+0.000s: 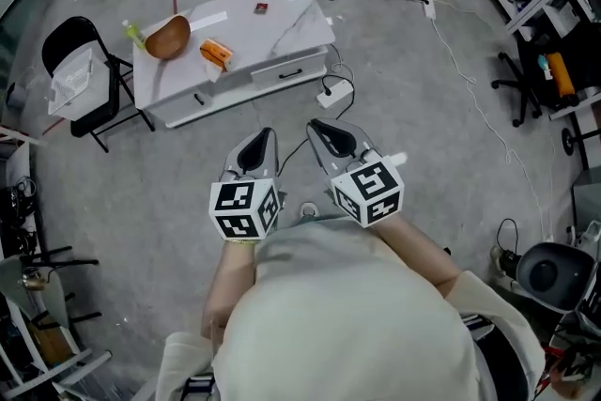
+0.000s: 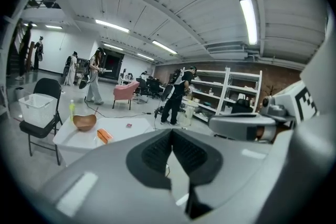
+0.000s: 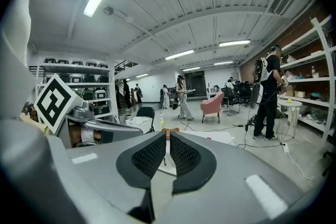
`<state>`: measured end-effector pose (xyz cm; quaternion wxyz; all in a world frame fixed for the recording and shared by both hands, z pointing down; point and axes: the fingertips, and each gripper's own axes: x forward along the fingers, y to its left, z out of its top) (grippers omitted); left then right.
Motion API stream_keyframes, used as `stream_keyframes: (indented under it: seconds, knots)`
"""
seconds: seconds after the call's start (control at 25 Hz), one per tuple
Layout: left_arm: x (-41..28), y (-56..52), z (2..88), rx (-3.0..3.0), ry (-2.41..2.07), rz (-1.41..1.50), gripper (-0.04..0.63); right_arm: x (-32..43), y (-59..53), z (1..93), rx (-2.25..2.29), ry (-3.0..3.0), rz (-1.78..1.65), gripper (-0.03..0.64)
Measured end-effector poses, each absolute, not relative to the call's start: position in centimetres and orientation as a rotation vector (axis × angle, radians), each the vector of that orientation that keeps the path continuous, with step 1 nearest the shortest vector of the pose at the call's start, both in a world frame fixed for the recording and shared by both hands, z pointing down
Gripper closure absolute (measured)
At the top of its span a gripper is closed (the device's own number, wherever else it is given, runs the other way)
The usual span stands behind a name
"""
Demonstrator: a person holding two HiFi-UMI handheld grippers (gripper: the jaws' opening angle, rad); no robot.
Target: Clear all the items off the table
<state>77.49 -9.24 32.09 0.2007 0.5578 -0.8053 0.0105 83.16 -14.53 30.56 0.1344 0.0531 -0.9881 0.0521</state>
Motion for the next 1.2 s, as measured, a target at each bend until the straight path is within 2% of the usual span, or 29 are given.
stream_keyframes:
  seconds: [0.72,1.2]
  knots:
    - [74.2,-12.4,32.5,1.449,-2.302,0.029,0.586,81.5,-19.0,31.4,0.114,-2.851,0.203,0.618]
    - [67.9,-14.0,32.7,1.476,-2.329,0.018,0.586,75.1,-20.3,33.2,0.075,-2.808,0.244,0.618]
